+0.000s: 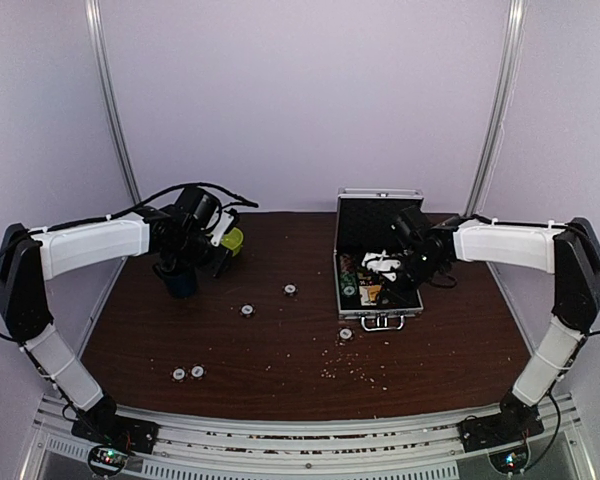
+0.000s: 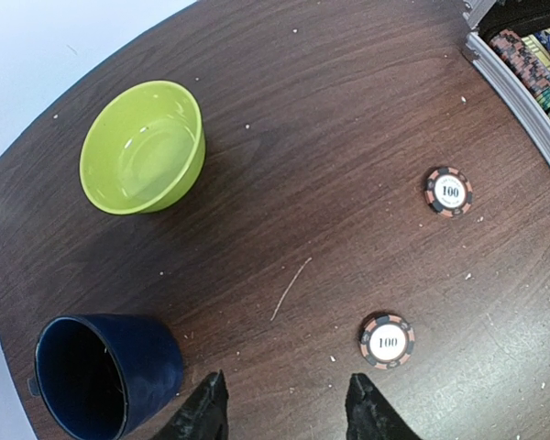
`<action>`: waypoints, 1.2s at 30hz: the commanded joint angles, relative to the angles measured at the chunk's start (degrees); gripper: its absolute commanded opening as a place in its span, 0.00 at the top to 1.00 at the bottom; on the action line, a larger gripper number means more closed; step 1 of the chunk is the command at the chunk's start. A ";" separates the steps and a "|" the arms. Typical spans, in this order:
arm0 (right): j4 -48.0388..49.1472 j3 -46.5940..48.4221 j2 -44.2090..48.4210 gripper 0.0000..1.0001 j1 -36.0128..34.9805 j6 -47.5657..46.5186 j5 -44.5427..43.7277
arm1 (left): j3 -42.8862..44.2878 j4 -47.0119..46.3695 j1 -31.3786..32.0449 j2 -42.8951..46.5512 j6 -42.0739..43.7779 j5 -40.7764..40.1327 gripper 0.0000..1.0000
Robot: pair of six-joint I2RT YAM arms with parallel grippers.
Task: Pack up texas hold em set
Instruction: Place the poker chip on the poker chips pile.
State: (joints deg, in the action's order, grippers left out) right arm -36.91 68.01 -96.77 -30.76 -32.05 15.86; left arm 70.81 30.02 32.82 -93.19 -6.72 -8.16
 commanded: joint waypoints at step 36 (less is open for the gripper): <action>-3.82 11.32 -17.77 0.57 -12.39 0.51 4.09 | 0.89 -0.93 -0.63 -0.34 1.00 1.44 0.56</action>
State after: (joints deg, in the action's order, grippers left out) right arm -40.75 78.54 -114.04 -42.74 -32.53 20.23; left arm 70.81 30.04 32.64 -93.23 -6.39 -7.62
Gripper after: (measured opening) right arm 0.410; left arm 0.443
